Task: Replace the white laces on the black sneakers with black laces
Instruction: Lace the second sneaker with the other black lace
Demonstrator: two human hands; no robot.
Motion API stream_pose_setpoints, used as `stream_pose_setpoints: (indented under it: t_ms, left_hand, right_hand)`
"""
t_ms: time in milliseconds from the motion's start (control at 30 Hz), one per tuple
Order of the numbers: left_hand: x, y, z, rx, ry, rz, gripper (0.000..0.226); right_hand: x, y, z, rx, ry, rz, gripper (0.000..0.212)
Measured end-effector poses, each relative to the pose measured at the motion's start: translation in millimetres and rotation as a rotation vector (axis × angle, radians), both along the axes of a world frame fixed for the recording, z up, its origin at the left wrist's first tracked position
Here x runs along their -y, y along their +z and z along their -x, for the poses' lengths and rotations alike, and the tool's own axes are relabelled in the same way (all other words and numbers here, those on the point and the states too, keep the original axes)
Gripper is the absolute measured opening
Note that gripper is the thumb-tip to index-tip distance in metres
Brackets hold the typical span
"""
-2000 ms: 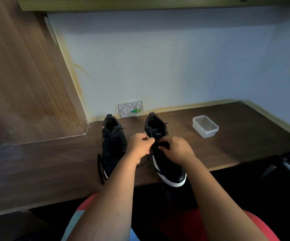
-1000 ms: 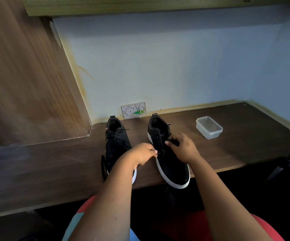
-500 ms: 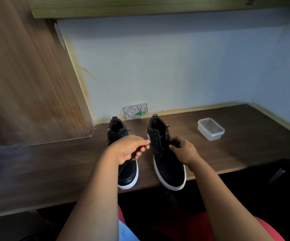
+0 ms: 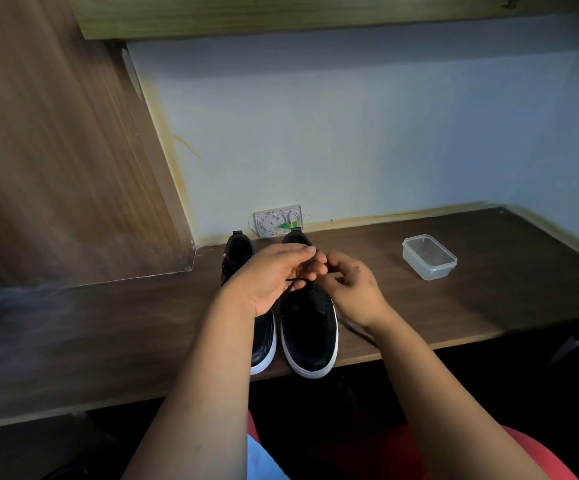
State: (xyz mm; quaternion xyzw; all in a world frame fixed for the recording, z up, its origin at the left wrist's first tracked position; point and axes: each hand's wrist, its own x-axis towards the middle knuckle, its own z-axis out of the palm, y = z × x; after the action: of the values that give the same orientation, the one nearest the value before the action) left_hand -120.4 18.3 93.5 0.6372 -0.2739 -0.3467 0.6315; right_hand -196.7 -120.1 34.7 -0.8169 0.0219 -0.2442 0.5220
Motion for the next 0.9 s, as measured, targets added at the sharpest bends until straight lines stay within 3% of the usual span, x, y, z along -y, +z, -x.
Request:
stream_pose_setpoints:
  t_ms: [100,167,233,333,367,467,500,567,633,667,700,733,800,867,900]
  left_hand:
    - [-8.3,8.6,-1.3,-0.132,0.019,0.177,0.020]
    - [-13.7,12.9,-3.6,-0.187,0.037,0.271,0.015]
    - [-15.1,12.3,-5.1,-0.170,0.065,0.264,0.014]
    - [-10.7,4.3,-3.7,-0.041,0.103,0.092,0.020]
    - [-8.5,2.0,-2.3,-0.010,0.094,0.043,0.021]
    - [-4.8,0.2,1.6,0.002,0.070,-0.011,0.021]
    - [-5.0,1.3,1.2,-0.016,0.077,-0.005,0.021]
    - [-6.6,3.4,-0.5,-0.065,0.101,0.018,0.021]
    - [-8.4,3.9,-2.0,-0.100,0.120,0.043,0.020]
    - [-8.3,3.1,-2.7,-0.096,0.131,0.041,0.020]
    - [-7.8,1.9,-3.2,-0.076,0.142,0.023,0.020]
    - [-6.6,0.6,-3.0,-0.048,0.148,-0.007,0.020]
    - [-2.8,-2.1,-1.7,-0.009,0.137,-0.069,0.020]
    - [0.3,-3.7,-0.2,-0.011,0.125,-0.095,0.020]
    - [0.5,-3.7,-0.5,-0.026,0.126,-0.088,0.021]
  right_hand:
    - [9.6,-10.7,-2.1,-0.076,-0.167,0.013,0.012]
    - [23.5,-22.5,-1.2,-0.227,-0.332,0.109,0.012]
    - [30.2,-29.6,0.6,-0.327,-0.399,0.208,0.011]
    - [17.5,-18.7,-1.9,-0.122,-0.233,0.283,0.037]
    - [8.4,-8.5,-1.9,-0.017,-0.177,0.278,0.037]
    - [-4.8,6.4,-1.7,0.170,-0.200,0.357,0.009]
    - [0.7,-0.7,-3.0,0.171,-0.248,0.373,0.011]
    - [23.0,-18.1,-3.5,-0.013,-0.400,0.327,0.017]
    - [46.8,-28.3,1.6,-0.408,-0.541,0.308,0.020]
    - [52.8,-29.5,5.9,-0.593,-0.559,0.352,0.023]
    - [55.7,-28.9,8.7,-0.648,-0.526,0.432,0.027]
    - [54.2,-25.6,8.2,-0.564,-0.447,0.494,0.036]
    - [35.7,-9.8,4.3,-0.212,-0.234,0.493,0.042]
    - [13.7,2.9,0.9,0.019,-0.065,0.434,0.012]
    - [8.7,3.4,-1.7,0.066,-0.079,0.449,0.004]
